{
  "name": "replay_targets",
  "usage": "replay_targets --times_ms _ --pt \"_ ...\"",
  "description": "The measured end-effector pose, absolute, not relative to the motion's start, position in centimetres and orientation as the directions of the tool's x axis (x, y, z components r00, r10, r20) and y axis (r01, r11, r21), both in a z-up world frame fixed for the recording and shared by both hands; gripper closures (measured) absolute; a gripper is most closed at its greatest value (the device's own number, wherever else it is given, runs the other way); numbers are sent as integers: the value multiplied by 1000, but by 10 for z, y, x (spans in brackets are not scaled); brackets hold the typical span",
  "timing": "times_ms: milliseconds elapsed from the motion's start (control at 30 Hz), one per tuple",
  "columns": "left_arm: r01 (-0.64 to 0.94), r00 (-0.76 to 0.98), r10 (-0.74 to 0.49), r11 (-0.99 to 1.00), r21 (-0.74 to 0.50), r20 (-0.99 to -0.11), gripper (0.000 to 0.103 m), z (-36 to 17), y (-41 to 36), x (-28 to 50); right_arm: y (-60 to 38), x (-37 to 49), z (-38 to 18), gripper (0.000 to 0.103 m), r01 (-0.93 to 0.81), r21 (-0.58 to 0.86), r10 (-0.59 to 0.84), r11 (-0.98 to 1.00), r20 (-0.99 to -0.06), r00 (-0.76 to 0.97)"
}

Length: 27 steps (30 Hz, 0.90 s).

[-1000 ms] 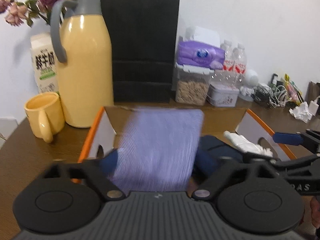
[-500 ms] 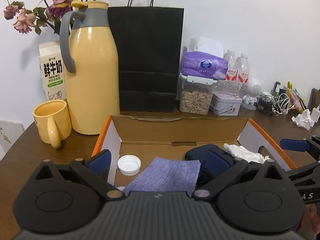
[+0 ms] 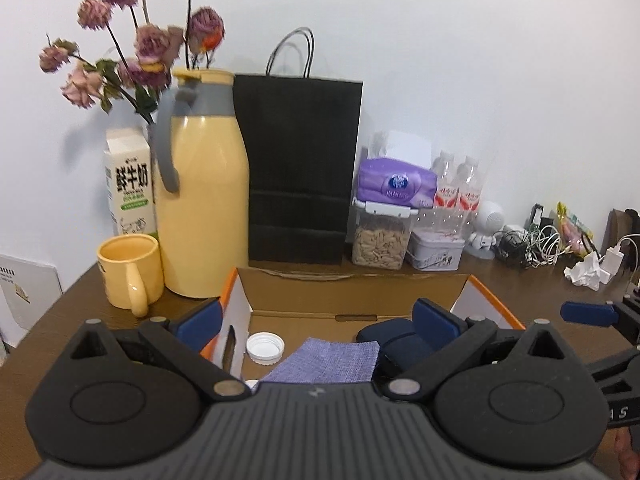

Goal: Organize objects
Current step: 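Carry the purple cloth and white tissue into the box and open both grippers, then withdraw both grippers from the box toward the red rose and cable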

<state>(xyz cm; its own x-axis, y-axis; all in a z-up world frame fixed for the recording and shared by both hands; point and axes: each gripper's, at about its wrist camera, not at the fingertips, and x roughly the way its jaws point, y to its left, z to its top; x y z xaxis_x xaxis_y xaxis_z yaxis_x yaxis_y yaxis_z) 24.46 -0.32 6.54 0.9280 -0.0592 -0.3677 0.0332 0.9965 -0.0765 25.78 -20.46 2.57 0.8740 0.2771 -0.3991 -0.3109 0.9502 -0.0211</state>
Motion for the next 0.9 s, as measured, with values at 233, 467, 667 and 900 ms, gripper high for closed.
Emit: replay_targets --times_ms 233,467,667,900 --pt "14 934 -29 999 -43 -357 0 71 8 205 -218 214 22 0 -307 6 283 952 -404 870" --pt "-54 916 37 998 -32 -399 0 60 33 173 -231 182 4 0 -283 21 262 959 -453 852" --pt "-126 889 104 992 -20 -445 0 45 59 148 -234 163 -16 0 -275 35 255 961 -500 828" --pt "-173 839 146 985 -2 -524 0 17 82 127 -228 151 -36 0 -277 37 251 960 -551 796"
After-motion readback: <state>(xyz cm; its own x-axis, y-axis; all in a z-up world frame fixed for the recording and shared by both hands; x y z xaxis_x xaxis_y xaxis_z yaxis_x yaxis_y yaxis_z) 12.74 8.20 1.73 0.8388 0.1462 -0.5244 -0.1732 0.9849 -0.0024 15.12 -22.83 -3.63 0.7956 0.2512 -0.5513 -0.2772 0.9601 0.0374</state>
